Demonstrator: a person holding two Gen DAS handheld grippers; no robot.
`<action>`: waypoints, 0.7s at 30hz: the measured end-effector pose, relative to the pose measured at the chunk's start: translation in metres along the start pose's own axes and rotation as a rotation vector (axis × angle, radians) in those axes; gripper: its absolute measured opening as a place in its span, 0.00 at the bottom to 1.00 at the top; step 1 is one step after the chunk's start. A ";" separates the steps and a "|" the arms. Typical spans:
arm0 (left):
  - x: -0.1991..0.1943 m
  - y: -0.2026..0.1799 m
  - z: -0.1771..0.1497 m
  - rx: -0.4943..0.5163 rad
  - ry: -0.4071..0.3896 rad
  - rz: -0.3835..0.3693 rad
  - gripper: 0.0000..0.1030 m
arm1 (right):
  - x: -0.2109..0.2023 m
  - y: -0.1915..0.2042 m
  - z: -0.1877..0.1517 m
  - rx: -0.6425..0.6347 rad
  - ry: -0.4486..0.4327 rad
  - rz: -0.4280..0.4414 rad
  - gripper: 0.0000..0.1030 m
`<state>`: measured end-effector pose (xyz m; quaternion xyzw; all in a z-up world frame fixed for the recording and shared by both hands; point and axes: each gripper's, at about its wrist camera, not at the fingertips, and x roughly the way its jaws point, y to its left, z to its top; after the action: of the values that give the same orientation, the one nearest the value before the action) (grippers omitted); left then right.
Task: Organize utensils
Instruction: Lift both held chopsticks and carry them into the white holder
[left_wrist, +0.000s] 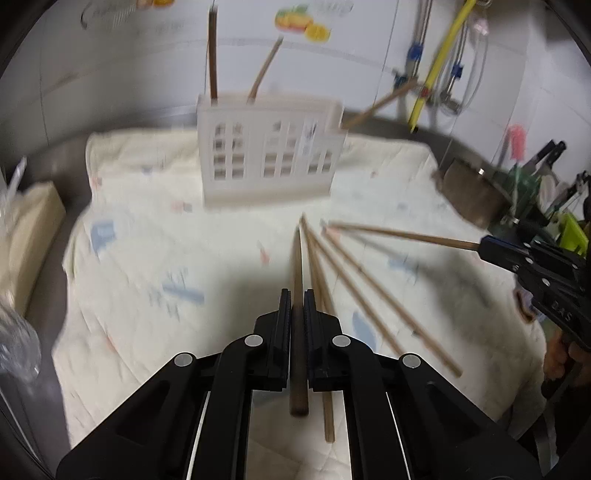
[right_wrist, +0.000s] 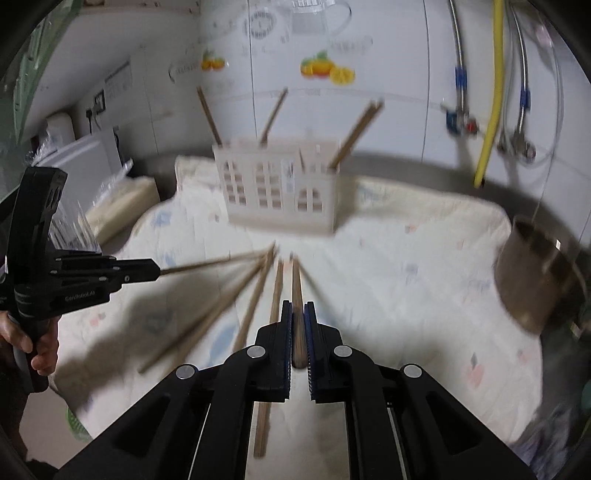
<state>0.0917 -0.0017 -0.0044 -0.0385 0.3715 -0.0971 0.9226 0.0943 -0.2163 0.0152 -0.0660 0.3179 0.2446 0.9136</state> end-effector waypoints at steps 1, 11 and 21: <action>-0.003 0.000 0.005 0.004 -0.013 -0.004 0.06 | -0.001 0.000 0.006 -0.005 -0.011 0.002 0.06; -0.015 -0.004 0.041 0.048 -0.078 -0.014 0.06 | -0.002 -0.005 0.062 -0.033 -0.063 0.041 0.06; -0.030 -0.003 0.102 0.101 -0.146 -0.003 0.06 | -0.011 -0.010 0.124 -0.061 -0.104 0.090 0.06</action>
<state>0.1413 0.0009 0.0901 0.0003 0.2978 -0.1139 0.9478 0.1601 -0.1953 0.1190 -0.0665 0.2649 0.2979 0.9147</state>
